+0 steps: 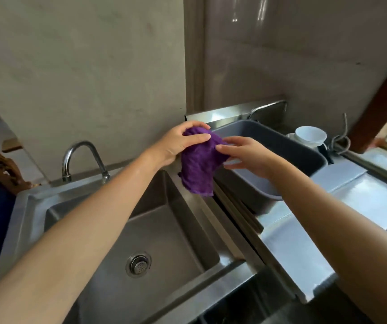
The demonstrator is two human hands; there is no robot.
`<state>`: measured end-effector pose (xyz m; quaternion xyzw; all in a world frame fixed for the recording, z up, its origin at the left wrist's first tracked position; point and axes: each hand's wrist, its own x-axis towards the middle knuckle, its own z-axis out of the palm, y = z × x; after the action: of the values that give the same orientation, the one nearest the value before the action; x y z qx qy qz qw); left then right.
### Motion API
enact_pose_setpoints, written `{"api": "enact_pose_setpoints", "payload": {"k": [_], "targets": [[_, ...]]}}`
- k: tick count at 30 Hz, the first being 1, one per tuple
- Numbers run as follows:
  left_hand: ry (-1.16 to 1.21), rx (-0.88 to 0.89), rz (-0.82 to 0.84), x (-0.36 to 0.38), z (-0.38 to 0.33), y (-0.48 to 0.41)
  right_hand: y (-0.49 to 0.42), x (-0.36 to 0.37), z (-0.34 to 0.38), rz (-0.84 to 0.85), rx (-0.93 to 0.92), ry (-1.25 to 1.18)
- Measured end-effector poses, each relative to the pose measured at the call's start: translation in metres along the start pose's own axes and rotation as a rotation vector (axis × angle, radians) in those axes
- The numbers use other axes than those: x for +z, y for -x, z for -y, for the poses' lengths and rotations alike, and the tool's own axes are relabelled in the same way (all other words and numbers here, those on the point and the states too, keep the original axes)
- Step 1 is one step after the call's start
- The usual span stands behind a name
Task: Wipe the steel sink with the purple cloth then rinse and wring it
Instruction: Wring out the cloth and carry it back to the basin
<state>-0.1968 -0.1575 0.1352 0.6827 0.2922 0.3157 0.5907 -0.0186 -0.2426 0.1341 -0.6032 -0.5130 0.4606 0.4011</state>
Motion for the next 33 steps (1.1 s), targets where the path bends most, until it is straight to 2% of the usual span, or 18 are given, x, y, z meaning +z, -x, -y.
{"api": "enact_pose_setpoints", "payload": {"k": [2, 5, 10, 13, 15, 18, 20, 23, 26, 28, 29, 31, 33], "targets": [[-0.003, -0.039, 0.106, 0.006, -0.013, -0.002, 0.010, -0.016, 0.008, 0.018, -0.049, -0.080], [-0.129, -0.064, 0.266, 0.011, -0.031, -0.004, 0.020, -0.038, 0.023, -0.016, -0.126, -0.133], [-0.377, -0.042, 0.280, 0.012, -0.058, -0.022, 0.023, -0.065, 0.045, -0.198, -0.234, 0.056], [-0.455, -0.033, 0.277, 0.010, -0.061, -0.044, 0.009, -0.079, 0.050, -0.235, -0.229, 0.038], [-0.399, -0.007, 0.272, 0.011, -0.061, -0.062, -0.003, -0.089, 0.051, -0.191, -0.216, -0.122], [-0.186, 0.061, 0.265, 0.016, -0.057, -0.090, -0.024, -0.108, 0.048, -0.153, -0.234, -0.335], [-0.102, 0.069, 0.280, 0.021, -0.051, -0.107, -0.037, -0.116, 0.044, -0.234, -0.224, -0.228], [-0.126, 0.020, 0.288, 0.031, -0.036, -0.132, -0.050, -0.124, 0.039, -0.352, -0.226, -0.049], [-0.064, -0.049, 0.248, 0.038, -0.027, -0.152, -0.057, -0.133, 0.026, -0.356, -0.299, -0.278], [0.013, -0.050, 0.222, 0.047, -0.025, -0.163, -0.063, -0.135, 0.010, -0.390, -0.217, -0.372], [0.044, -0.052, 0.214, 0.053, -0.025, -0.166, -0.069, -0.135, -0.001, -0.386, -0.118, -0.373], [0.122, -0.075, 0.202, 0.067, -0.024, -0.172, -0.076, -0.131, -0.026, -0.259, 0.078, -0.374], [0.213, -0.110, 0.179, 0.076, -0.019, -0.178, -0.083, -0.129, -0.047, -0.081, 0.136, -0.495]]}}
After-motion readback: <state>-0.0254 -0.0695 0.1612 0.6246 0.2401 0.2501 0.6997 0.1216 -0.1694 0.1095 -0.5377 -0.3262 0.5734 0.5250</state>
